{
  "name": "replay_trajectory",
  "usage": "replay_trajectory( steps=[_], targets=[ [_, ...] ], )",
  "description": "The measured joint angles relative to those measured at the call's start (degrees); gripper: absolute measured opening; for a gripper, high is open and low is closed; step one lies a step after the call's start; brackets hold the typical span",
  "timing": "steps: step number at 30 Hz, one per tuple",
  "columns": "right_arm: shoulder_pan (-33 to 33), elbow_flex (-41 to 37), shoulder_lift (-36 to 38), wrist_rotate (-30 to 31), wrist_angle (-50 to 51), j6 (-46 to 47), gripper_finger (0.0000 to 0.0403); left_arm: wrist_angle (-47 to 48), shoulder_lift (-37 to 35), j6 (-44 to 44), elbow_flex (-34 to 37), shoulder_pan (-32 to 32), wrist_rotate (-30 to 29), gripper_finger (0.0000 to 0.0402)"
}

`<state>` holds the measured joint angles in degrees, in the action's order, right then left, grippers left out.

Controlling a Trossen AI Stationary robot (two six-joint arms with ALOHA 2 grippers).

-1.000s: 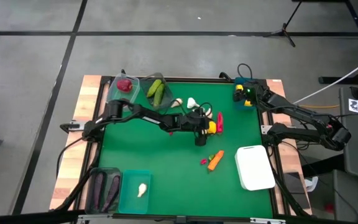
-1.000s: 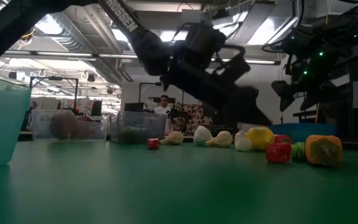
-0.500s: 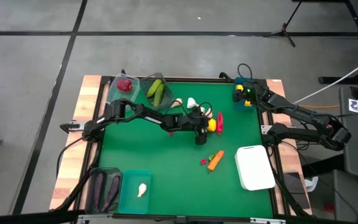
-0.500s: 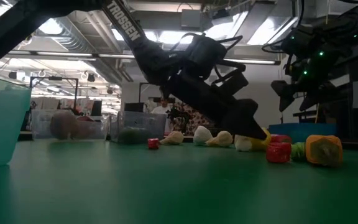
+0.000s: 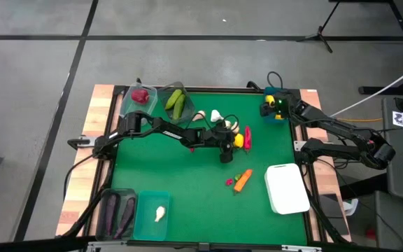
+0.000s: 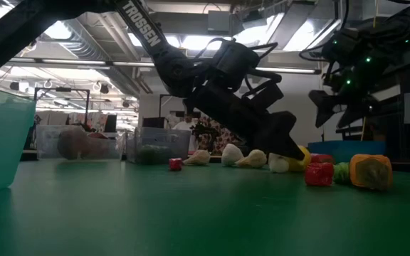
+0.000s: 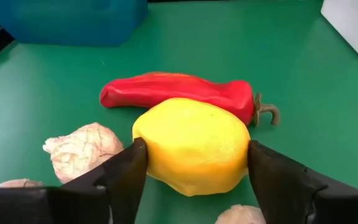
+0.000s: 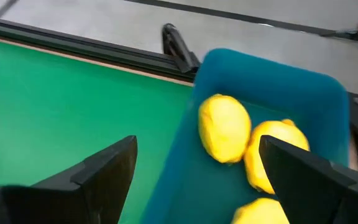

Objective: Sort produce into baskets
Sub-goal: Put the lemon into the blue bin

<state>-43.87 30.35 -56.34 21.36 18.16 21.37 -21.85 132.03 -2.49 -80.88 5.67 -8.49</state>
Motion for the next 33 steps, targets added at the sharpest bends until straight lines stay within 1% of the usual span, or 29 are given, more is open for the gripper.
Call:
replay_trajectory(
  steps=[3, 6, 11, 16, 19, 21, 24, 27, 29, 31, 33],
  targets=[
    [-0.01, 0.00, 0.00, -2.45, -1.81, -0.38, 0.0335, 0.00, 0.00, 1.48, 0.00, 0.00, -0.02, 0.0245],
    [-0.01, 0.01, 0.00, -6.21, -3.96, -0.76, 0.0335, 0.17, -0.19, 2.08, 0.02, 0.00, 0.00, 0.0244],
    [0.01, 0.02, 0.94, -14.82, -9.12, -1.50, 0.0335, 0.53, -0.88, 2.82, 0.15, 0.00, 0.01, 0.0243],
    [-0.01, 0.02, 4.52, -22.39, -15.08, -1.95, 0.0335, 0.40, -2.93, 3.64, 0.26, 0.07, 0.02, 0.0243],
    [-0.03, 0.02, 8.08, -26.85, -17.13, -1.40, 0.0335, -0.54, -4.81, 3.66, 0.22, 0.07, 0.02, 0.0243],
    [-0.02, 0.02, 10.79, -30.10, -18.12, -2.60, 0.0335, -0.81, -5.97, 3.78, 0.22, 0.04, 0.02, 0.0243],
    [-0.01, 0.02, 15.52, -38.47, -18.42, -8.93, 0.0335, -1.29, -8.36, 6.22, 0.22, 0.04, 0.02, 0.0243],
    [0.02, 0.02, 20.65, -51.67, -18.09, -15.68, 0.0335, -1.83, -11.56, 9.67, 0.13, 0.00, 0.02, 0.0243],
    [0.08, 0.02, 24.39, -58.65, -18.10, -17.99, 0.0335, -1.97, -13.43, 12.51, 0.13, 0.05, 0.47, 0.0243],
    [0.44, 0.02, 27.76, -61.79, -17.93, -19.71, 0.0335, -1.80, -15.30, 15.30, 0.13, 0.37, 2.58, 0.0243],
    [1.80, 0.04, 30.49, -62.30, -17.57, -21.62, 0.0335, -2.04, -17.22, 18.19, 0.13, 0.57, 4.52, 0.0243]
  ],
)
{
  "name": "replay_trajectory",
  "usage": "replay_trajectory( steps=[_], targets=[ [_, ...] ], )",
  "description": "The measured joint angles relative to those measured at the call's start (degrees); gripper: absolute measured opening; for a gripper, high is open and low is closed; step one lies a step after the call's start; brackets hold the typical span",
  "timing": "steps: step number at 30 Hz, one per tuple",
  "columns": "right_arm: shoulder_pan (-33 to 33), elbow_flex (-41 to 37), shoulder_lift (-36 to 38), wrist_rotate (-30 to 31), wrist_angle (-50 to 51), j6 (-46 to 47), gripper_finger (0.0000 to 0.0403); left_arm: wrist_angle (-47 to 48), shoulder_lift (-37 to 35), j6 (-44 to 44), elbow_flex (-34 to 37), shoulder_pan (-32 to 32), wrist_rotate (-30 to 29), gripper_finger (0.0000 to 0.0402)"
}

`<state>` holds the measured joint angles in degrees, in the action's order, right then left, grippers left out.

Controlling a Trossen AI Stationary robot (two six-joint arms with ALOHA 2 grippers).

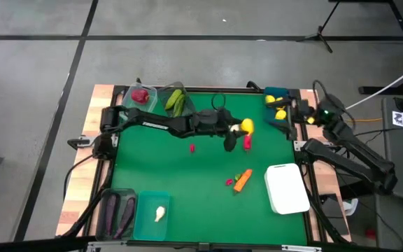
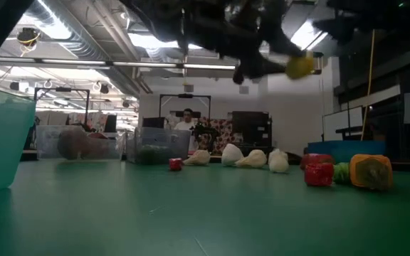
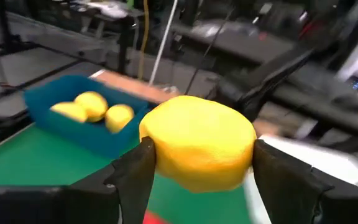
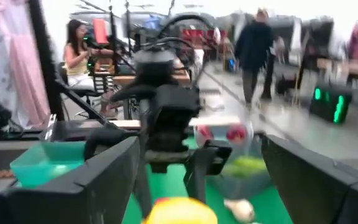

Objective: Sort produce into baskets
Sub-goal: Put the lemon into the blue bin

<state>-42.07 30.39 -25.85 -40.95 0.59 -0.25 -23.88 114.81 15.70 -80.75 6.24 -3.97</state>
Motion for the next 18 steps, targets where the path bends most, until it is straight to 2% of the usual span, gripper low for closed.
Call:
replay_trajectory(
  steps=[6, 13, 18],
  targets=[
    [6.56, 0.02, 4.78, 5.58, 1.55, -9.35, 0.0335, -2.01, -4.26, 7.97, -0.02, 1.00, 4.36, 0.0243],
    [16.38, 0.02, 3.17, 21.15, 6.83, -25.28, 0.0335, -9.12, -5.16, 19.78, -0.04, 2.43, 7.74, 0.0243],
    [23.32, 0.02, -0.46, 29.75, 4.91, -28.82, 0.0335, -9.26, -5.13, 21.91, -0.04, 3.31, 8.13, 0.0246]
  ],
)
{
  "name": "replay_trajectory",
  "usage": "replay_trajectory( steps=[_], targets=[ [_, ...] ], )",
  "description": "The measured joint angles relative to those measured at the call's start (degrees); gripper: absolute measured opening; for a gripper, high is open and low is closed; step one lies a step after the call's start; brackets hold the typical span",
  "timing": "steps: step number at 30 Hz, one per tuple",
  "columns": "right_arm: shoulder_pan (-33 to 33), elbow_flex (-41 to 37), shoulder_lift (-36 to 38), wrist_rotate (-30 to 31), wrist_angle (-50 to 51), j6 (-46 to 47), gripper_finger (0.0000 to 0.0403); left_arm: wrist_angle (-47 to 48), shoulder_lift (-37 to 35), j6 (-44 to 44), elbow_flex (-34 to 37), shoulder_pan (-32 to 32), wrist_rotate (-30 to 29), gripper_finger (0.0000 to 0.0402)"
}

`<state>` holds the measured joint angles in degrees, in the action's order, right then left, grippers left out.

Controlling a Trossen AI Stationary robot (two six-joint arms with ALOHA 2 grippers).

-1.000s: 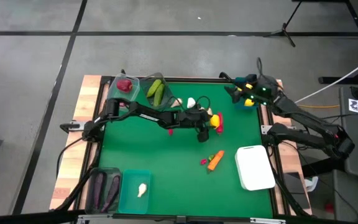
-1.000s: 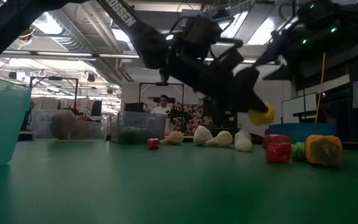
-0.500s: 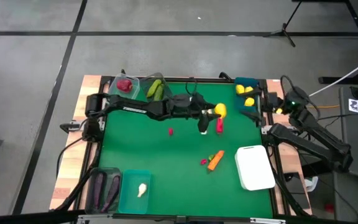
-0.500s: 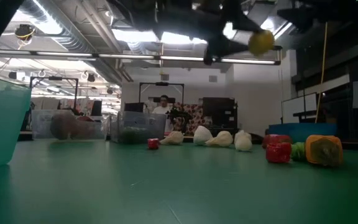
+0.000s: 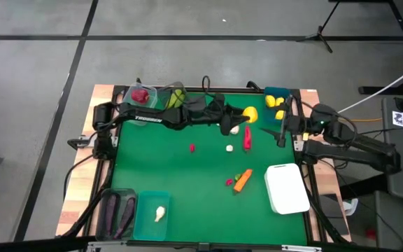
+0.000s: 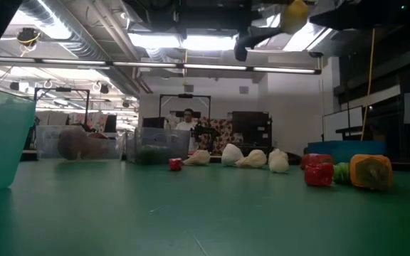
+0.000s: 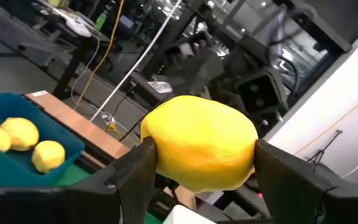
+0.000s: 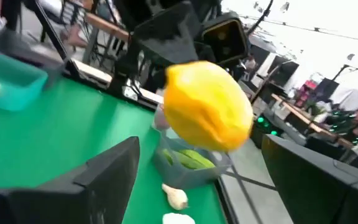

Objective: Sort produce into baskets
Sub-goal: Put the lemon into the blue bin

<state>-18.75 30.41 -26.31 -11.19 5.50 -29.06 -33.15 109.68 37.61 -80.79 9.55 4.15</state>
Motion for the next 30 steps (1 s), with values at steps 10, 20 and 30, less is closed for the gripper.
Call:
replay_trajectory(
  steps=[10, 20, 30],
  targets=[
    [11.04, -0.04, -7.75, 18.84, -8.71, -6.77, 0.0335, -0.15, 0.01, 1.10, 0.00, -0.11, 0.01, 0.0248],
    [16.19, -0.02, -9.85, 27.14, -13.09, -9.05, 0.0335, -0.10, 0.01, 0.02, 0.00, -0.08, -0.03, 0.0248],
    [16.16, 0.00, -10.99, 24.12, -15.99, -10.23, 0.0335, -0.10, 0.03, 0.02, 0.00, -0.14, -0.03, 0.0249]
  ],
)
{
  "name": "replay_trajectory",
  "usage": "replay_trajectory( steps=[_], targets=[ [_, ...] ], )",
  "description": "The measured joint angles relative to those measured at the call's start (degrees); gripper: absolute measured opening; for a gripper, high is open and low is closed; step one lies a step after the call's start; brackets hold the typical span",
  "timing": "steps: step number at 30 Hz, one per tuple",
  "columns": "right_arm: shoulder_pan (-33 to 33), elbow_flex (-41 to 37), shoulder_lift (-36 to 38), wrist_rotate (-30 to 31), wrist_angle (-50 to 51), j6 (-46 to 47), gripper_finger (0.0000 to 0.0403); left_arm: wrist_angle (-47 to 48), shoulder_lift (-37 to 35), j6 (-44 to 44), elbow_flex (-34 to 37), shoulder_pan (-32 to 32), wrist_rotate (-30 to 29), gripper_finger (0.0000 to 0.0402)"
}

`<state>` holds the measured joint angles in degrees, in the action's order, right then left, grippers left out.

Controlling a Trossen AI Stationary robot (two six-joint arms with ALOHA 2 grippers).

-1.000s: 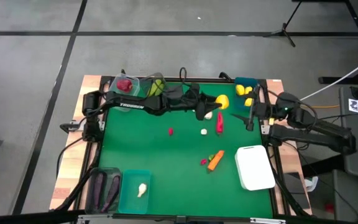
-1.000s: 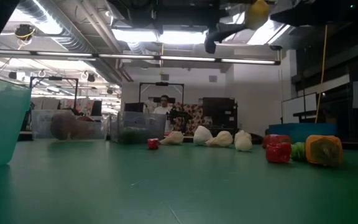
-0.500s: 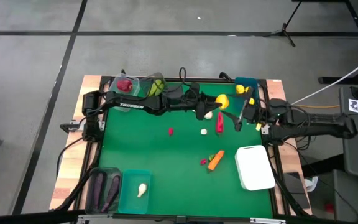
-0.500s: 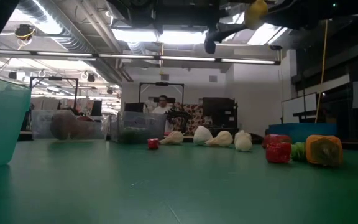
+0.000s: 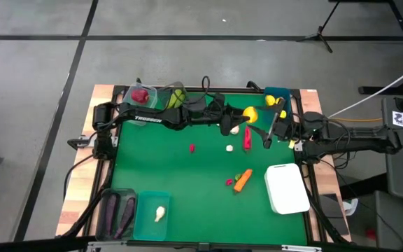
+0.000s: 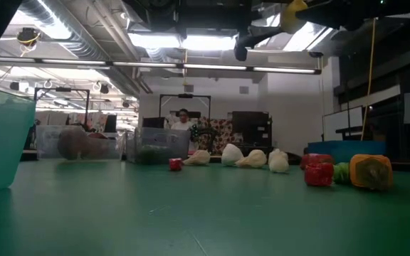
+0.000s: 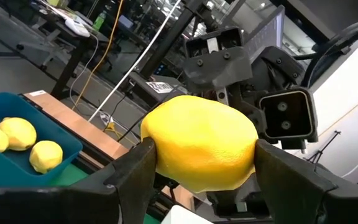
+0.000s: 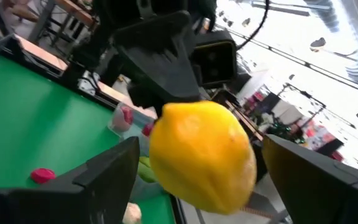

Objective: Sort produce into baskets
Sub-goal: Put the lemon into the blue bin

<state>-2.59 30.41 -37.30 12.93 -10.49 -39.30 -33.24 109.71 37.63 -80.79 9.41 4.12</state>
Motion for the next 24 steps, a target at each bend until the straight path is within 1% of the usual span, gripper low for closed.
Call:
replay_trajectory(
  steps=[7, 11, 15, 18, 24],
  targets=[
    [-0.02, 0.04, -3.12, -0.28, -2.18, -0.23, 0.0335, 0.22, 0.04, -0.02, 0.00, 0.00, -0.06, 0.0249],
    [-0.02, 0.09, -4.71, 1.34, -3.38, -1.67, 0.0335, 0.38, 0.07, -0.04, 0.00, 0.00, -0.07, 0.0249],
    [-0.02, 0.09, -5.37, 4.20, -3.10, -1.76, 0.0331, 0.20, 0.07, -0.09, 0.00, 0.00, -0.04, 0.0249],
    [-0.02, 0.09, -5.38, 5.39, -2.94, -1.67, 0.0307, -0.03, 0.07, -0.69, 0.00, 0.00, -0.02, 0.0249],
    [-0.02, 0.09, -5.33, 5.94, -2.98, -1.48, 0.0231, -0.01, 0.07, -0.63, 0.00, -0.02, -0.01, 0.0249]
  ],
)
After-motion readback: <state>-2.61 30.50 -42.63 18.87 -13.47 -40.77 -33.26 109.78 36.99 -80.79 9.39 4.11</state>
